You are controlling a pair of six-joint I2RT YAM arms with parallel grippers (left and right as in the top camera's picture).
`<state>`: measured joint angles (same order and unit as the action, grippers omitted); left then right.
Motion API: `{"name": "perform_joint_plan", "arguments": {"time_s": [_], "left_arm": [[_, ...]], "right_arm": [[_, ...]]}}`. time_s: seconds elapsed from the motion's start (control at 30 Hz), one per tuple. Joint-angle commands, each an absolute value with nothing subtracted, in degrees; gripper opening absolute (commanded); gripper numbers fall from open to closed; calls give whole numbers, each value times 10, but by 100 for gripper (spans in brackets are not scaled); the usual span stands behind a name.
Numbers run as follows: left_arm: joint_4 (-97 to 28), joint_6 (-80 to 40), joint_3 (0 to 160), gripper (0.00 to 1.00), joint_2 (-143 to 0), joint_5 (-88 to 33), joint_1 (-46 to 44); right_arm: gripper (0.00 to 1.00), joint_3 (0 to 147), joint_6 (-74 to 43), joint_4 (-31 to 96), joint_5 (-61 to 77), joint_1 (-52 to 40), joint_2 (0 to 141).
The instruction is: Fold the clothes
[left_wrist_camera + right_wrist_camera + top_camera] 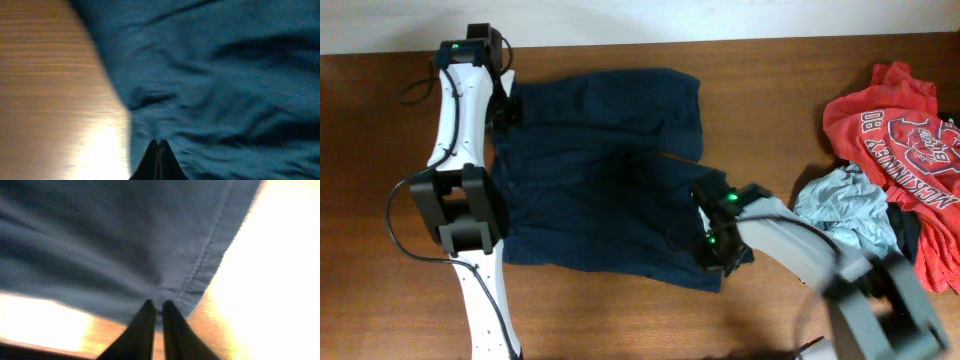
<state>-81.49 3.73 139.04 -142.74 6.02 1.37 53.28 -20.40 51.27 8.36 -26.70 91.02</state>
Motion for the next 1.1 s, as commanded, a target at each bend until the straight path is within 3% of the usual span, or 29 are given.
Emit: {"name": "perform_joint_plan", "arguments": {"time_s": [0.0, 0.07, 0.3, 0.63, 1.07], "left_arm": [[-821, 74, 1399, 1, -1402, -50, -17], [-814, 79, 1387, 1, -1404, -68, -31], [-772, 104, 1273, 1, -1404, -69, -95], [-653, 100, 1063, 0, -1404, -74, -138], [-711, 97, 1024, 1, -1321, -112, -238]], "right_arm": [[23, 573, -187, 477, 55, -248, 804], [25, 579, -187, 459, 55, -233, 789], [47, 581, -163, 347, 122, -167, 800], [49, 581, -137, 297, 129, -153, 806], [49, 581, -138, 295, 44, -152, 808]]}}
